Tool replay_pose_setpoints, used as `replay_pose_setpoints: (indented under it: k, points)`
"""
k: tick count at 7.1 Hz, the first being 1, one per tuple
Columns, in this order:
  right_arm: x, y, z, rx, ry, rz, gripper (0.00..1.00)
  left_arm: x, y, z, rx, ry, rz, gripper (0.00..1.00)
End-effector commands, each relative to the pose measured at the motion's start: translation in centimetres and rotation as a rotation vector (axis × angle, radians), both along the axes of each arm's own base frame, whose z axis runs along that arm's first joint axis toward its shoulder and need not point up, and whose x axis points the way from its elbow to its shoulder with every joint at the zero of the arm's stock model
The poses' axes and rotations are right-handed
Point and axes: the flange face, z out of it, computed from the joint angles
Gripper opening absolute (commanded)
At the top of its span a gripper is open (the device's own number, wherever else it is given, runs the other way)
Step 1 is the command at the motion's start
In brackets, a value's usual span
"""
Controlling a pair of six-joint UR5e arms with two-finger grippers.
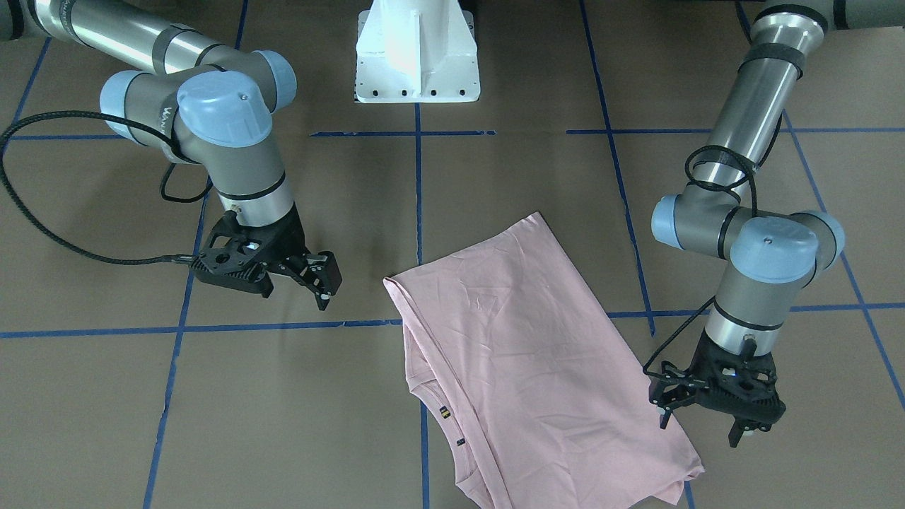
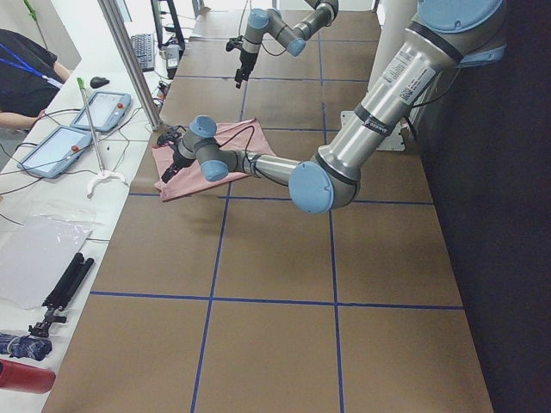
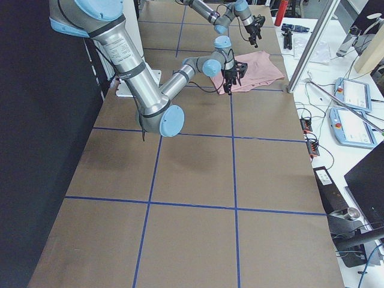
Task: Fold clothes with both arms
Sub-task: 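Move the right gripper down to the pink shirt's collar edge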
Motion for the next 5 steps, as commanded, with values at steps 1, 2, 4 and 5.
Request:
replay_pose_setpoints:
  k: [1, 2, 4, 5]
  points:
    - [-8.2, -0.1, -3.3, -0.092, 0.001, 0.049, 0.79, 1.4, 2.0, -1.2, -0.018, 0.061, 0.029, 1.00]
    - [-9.8, -0.1, -3.8, -0.115, 0.005, 0.067, 0.64, 2.5, 2.7, -1.6, -0.026, 0.079, 0.033, 1.00]
    - [-11.8, 1.3, -2.8, -0.120, 0.025, 0.030, 0.69, 2.9, 3.0, -1.7, -0.035, 0.091, 0.032, 1.00]
    - [-12.8, 2.5, -2.5, -0.116, 0.033, 0.005, 0.70, 2.9, 3.0, -1.9, -0.033, 0.092, 0.032, 1.00]
